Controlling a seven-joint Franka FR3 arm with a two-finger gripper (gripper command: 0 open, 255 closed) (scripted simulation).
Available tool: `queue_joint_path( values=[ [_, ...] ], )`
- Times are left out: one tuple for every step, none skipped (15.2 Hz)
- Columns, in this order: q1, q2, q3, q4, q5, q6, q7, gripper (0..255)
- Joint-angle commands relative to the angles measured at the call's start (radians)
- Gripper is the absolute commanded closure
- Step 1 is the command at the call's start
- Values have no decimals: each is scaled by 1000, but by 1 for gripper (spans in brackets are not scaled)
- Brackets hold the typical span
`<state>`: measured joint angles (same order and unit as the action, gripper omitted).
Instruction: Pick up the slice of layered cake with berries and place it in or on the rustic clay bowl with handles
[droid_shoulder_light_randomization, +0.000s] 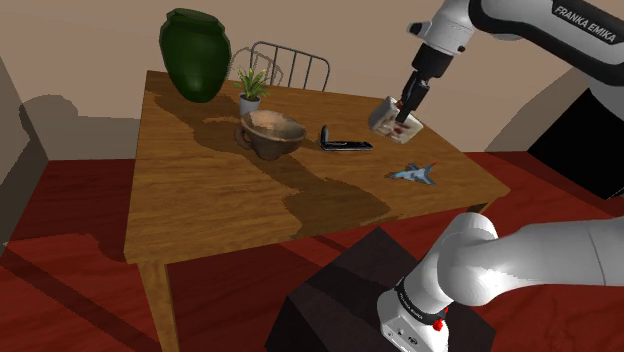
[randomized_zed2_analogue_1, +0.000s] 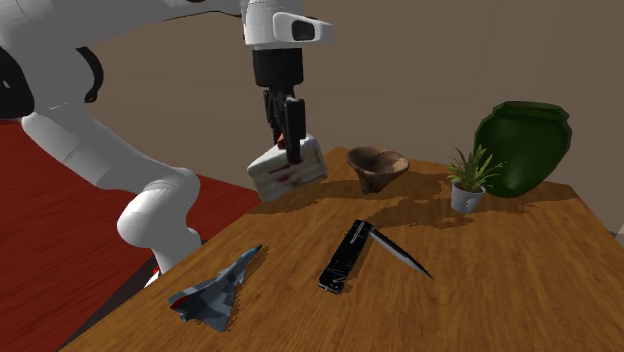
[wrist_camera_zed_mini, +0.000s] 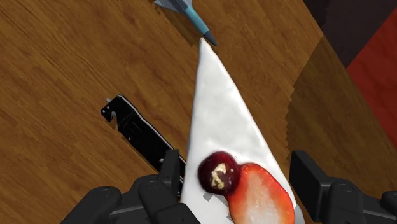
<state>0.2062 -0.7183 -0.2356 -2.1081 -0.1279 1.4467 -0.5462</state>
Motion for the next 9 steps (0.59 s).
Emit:
queue_joint_path(
  values=[
    [2,14,1,39,3,-25,-2,255],
    [3,20,2,57,4,-37,-3,255],
    [4,27,2,76,5,-50,-3,255],
    [5,33,3,95,7,-62,-4,255],
    [6,40,3,114,8,-74,-5,255],
    [7,48,4,133,9,-86,-6,255],
    [7,50,4,141,10,-91,-6,255],
    [14,70,18,152,22,-84,13,255],
    [20,90,32,165,33,-78,31,255]
  ],
)
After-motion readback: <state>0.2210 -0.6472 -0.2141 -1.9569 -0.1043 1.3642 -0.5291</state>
